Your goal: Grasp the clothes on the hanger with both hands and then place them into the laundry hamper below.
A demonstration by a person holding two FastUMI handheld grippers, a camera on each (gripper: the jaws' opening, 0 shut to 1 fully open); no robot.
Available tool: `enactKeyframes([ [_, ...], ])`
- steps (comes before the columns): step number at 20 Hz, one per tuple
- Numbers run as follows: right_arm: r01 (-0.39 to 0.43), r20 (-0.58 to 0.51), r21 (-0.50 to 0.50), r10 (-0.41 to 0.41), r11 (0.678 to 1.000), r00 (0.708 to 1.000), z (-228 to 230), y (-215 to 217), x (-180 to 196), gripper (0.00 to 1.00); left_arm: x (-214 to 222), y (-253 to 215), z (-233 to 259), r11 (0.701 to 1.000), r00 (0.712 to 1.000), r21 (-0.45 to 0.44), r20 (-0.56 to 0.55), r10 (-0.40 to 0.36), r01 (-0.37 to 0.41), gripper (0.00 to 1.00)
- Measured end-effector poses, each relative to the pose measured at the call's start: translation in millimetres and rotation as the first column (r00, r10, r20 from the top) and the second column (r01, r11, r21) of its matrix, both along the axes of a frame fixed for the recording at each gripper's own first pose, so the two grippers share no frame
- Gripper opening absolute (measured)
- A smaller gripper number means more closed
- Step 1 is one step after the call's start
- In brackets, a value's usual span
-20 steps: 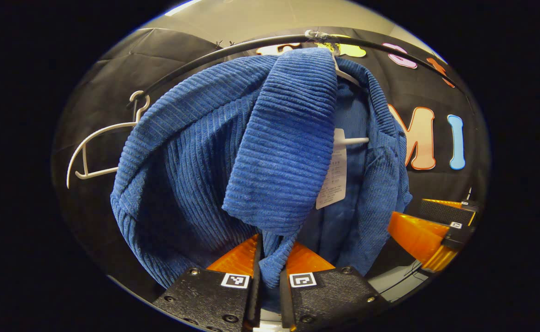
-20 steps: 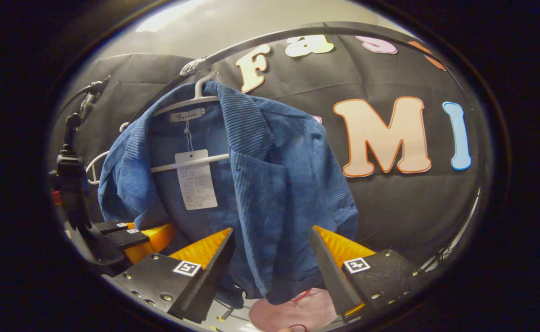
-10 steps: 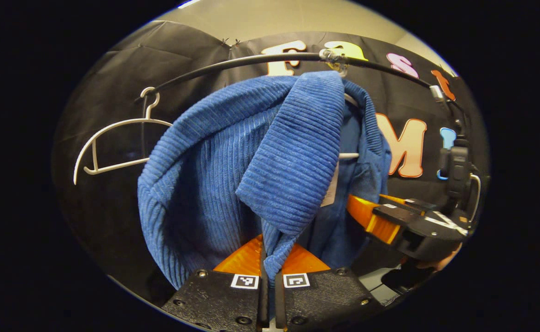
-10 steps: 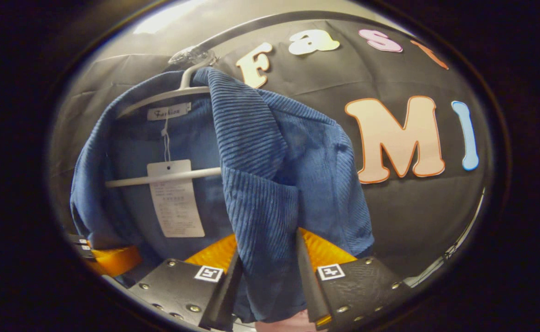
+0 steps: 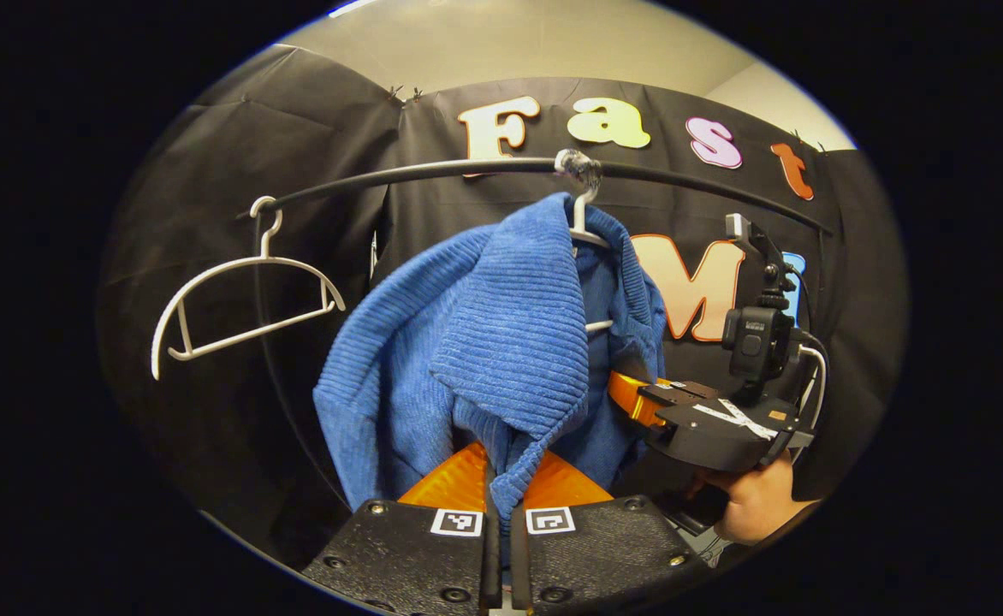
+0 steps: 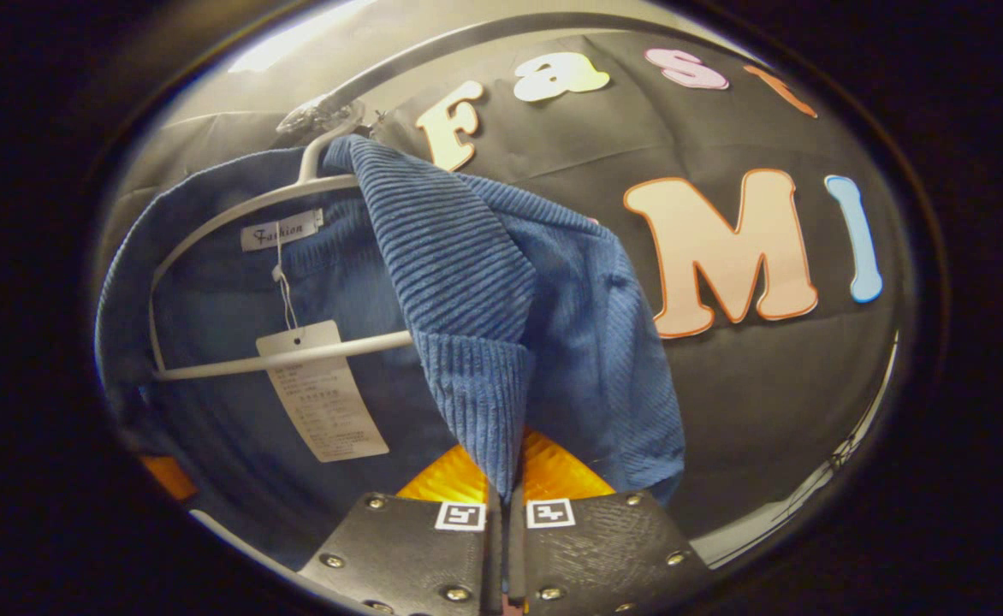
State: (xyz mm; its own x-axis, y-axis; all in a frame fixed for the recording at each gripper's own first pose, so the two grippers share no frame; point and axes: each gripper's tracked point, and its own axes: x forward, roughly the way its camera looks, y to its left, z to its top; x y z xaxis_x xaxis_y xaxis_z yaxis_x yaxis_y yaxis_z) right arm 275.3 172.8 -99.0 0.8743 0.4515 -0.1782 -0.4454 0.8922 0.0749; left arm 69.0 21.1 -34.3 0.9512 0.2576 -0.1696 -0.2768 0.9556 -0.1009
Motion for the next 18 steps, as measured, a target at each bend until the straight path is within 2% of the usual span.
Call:
enactKeyframes([
  [3, 0.023, 0.046, -0.039, -0.021, 0.999, 0.999, 11, -8, -6, 0.0, -20, 7, 22, 1.0, 1.0, 0.004, 0.024, 0.002, -0.002, 0.06],
  [5, 0.043, 0.073, -0.039, -0.04, 0.998, 0.997, 22, -12, -8, 0.0, -31, 15, 35, 1.0, 0.999, 0.004, 0.035, 0.005, -0.005, 0.03],
  [9, 0.106, 0.143, -0.044, -0.099, 0.993, 0.985, 46, -27, -4, 0.0, -51, 34, 61, 0.999, 0.997, 0.025, 0.063, 0.033, -0.035, 0.06],
  [10, 0.116, 0.158, -0.049, -0.107, 0.992, 0.982, 50, -29, -2, 0.04, -54, 37, 63, 0.999, 0.997, 0.028, 0.062, 0.039, -0.041, 0.06],
  [11, 0.12, 0.169, -0.047, -0.111, 0.992, 0.979, 54, -30, -1, 0.0, -57, 42, 67, 0.998, 0.997, 0.032, 0.065, 0.047, -0.049, 0.06],
  [18, 0.217, 0.219, 0.024, -0.217, 0.976, 0.951, 82, -57, 40, 0.0, -66, 67, 89, 0.993, 0.992, 0.059, 0.074, 0.098, -0.102, 0.05],
])
